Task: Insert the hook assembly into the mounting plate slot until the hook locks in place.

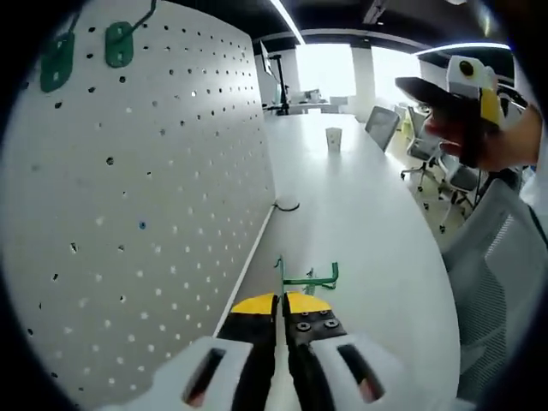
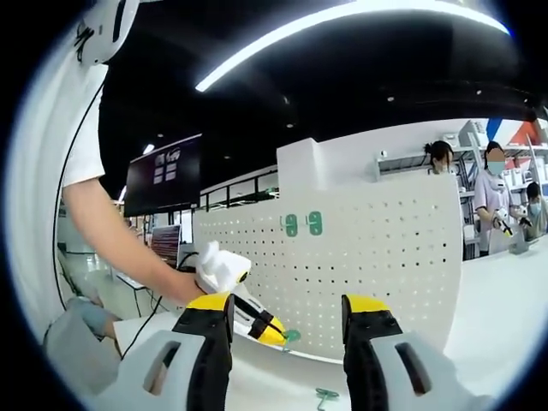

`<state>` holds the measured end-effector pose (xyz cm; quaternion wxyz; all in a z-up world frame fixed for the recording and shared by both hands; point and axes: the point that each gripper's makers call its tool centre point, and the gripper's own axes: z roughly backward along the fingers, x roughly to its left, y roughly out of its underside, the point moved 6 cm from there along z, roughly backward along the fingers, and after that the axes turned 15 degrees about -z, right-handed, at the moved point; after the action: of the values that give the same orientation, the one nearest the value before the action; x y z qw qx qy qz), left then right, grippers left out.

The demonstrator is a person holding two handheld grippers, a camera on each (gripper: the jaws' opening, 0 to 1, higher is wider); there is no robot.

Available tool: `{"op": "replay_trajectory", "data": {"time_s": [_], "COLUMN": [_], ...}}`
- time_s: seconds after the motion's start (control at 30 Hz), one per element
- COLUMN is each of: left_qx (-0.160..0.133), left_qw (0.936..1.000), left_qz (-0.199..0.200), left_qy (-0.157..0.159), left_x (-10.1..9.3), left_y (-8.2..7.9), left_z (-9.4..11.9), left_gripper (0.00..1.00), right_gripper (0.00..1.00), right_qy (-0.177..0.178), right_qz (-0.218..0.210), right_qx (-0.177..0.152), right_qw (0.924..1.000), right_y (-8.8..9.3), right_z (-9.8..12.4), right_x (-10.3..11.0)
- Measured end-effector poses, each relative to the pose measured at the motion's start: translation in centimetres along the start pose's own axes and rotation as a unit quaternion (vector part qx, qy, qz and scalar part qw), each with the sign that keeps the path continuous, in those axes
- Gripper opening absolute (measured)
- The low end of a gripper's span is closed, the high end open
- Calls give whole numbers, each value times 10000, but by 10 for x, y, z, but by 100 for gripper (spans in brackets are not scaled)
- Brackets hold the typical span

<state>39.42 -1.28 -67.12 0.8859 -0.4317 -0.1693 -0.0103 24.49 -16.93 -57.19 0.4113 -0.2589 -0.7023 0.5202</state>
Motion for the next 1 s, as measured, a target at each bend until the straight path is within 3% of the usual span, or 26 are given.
{"op": "replay_trajectory", "data": {"time_s": [0.33,1.0], "left_qx": [-410,-935], "left_qw": [9989,9932], "left_qz": [45,184], "left_qy": [-241,-667], "left_x": [-1,0], "left_y": [-11,-22], "left_z": [19,53], "left_gripper": [2,3], "right_gripper": [49,49], "right_qy": [-87,-272], "right_qz": [28,4], "right_qx": [-21,-47], "right_qw": [10000,9996], "right_y": [-5,-12], "right_z": [-4,-13], "right_x": [6,17]}}
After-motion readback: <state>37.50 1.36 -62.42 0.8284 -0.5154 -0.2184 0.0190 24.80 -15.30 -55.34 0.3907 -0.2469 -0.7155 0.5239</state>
